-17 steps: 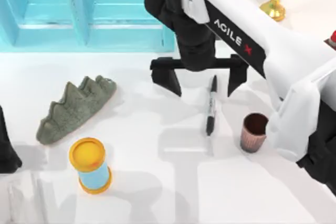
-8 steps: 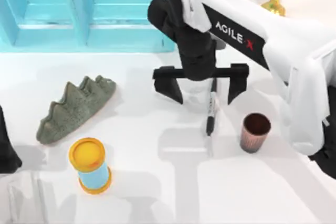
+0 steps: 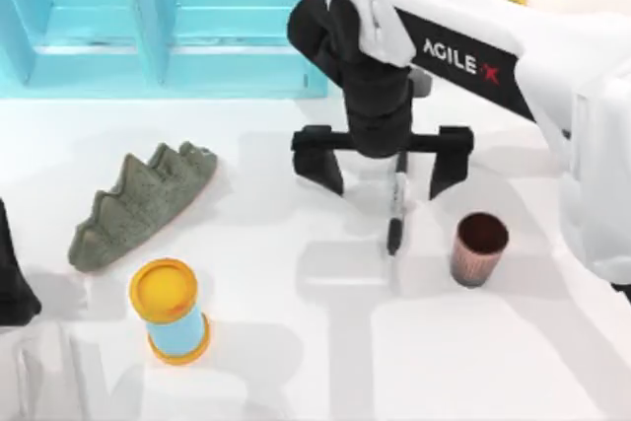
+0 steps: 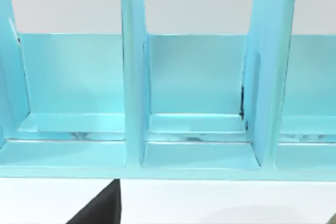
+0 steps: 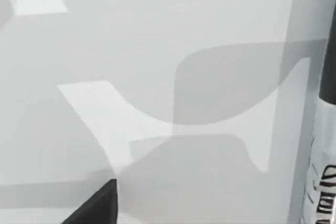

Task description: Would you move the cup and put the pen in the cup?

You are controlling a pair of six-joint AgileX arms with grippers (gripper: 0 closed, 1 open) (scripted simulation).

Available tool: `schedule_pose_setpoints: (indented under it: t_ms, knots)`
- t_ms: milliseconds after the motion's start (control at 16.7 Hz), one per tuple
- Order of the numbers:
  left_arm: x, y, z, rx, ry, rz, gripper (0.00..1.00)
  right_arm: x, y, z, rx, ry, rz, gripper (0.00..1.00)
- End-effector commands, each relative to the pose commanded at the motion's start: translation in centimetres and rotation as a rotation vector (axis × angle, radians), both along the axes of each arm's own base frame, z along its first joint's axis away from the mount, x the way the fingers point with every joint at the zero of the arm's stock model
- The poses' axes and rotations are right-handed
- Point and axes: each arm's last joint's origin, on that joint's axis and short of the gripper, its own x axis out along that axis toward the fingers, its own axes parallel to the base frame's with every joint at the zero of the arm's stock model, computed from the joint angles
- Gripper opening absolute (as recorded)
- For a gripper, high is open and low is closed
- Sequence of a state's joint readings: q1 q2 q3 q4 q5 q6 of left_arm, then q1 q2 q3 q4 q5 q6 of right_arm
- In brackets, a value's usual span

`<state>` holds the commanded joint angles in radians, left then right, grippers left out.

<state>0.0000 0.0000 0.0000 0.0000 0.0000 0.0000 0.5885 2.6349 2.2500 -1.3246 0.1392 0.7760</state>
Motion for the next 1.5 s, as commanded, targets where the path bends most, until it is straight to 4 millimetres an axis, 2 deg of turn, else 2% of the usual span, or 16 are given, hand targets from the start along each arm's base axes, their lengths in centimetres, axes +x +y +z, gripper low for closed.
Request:
schedule_pose_setpoints:
  t_ms: [300,660,1440,1500]
  knots:
    - [0.0,0.0,0.0,0.0,0.0,0.0,1.0,-0.54,-0.52,-0.9,0.0,0.0,0.0,1.0]
    - [0.0,0.0,0.0,0.0,0.0,0.0,1.0,-0.59,-0.56,-0.97,0.0,0.0,0.0,1.0]
    - [0.0,0.0,0.0,0.0,0.0,0.0,1.0,-0.59,-0.56,-0.97,0.0,0.0,0.0,0.02]
    - [0.0,0.0,0.0,0.0,0.0,0.0,1.0,-0.59,-0.56,-0.97,0.0,0.0,0.0,0.0]
